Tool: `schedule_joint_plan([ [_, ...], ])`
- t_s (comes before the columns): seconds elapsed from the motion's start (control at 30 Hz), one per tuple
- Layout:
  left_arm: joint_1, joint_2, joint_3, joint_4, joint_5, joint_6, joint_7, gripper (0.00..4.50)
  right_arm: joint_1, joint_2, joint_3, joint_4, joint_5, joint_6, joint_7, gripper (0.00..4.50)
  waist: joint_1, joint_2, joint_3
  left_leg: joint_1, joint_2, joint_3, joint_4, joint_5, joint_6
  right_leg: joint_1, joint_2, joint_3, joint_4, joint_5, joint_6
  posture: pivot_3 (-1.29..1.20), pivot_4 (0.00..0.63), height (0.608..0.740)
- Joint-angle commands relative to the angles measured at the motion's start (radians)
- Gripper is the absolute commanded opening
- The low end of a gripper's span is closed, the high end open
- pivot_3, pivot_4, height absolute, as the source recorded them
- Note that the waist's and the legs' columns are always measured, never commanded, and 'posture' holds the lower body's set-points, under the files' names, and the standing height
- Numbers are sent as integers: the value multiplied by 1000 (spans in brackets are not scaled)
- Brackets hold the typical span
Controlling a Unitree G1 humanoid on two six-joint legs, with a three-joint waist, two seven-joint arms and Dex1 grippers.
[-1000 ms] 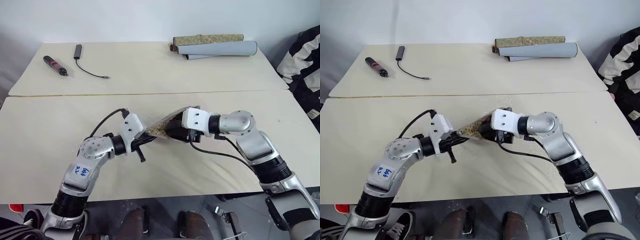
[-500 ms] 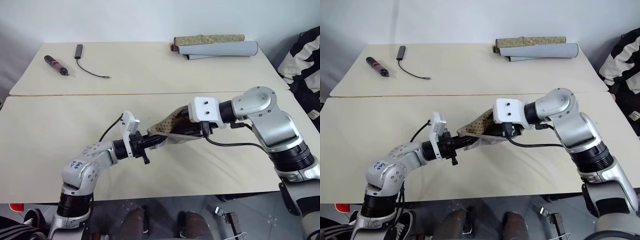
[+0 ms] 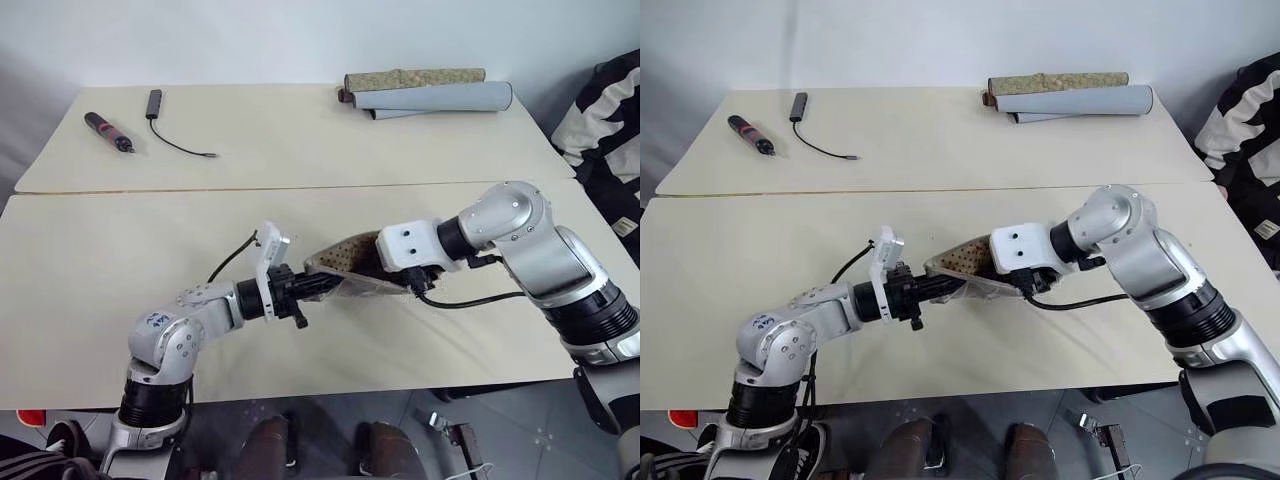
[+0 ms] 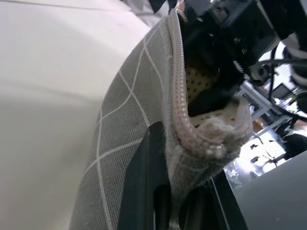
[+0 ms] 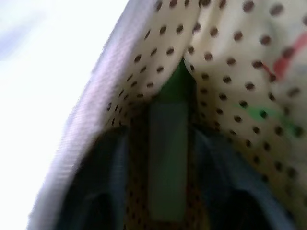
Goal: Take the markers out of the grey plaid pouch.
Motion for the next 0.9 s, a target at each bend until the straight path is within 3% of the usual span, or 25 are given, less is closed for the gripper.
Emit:
schedule_joint_plan([
  [0.03,-4,-14,15,-34,-15,-28,20,0,-3,-3,-4,-10,-13,-18,4,2017,3,0,0,0,0,0,0,0,0,0,0,0,0,0,0,0,150,740],
  [0.67,-8,-12,5,-3,2,-44,21,0,-58,131,63,164,-182,-82,-97,2017,-1,0,0,1,0,-1,0,0,0,1,0,0,0,0,0,0,150,740],
  [0.9,-9,-15,-1,-5,6,-49,24,0,-20,128,93,163,-219,-52,-64,2017,0,0,0,1,0,-1,0,0,0,1,0,0,0,0,0,0,150,740],
])
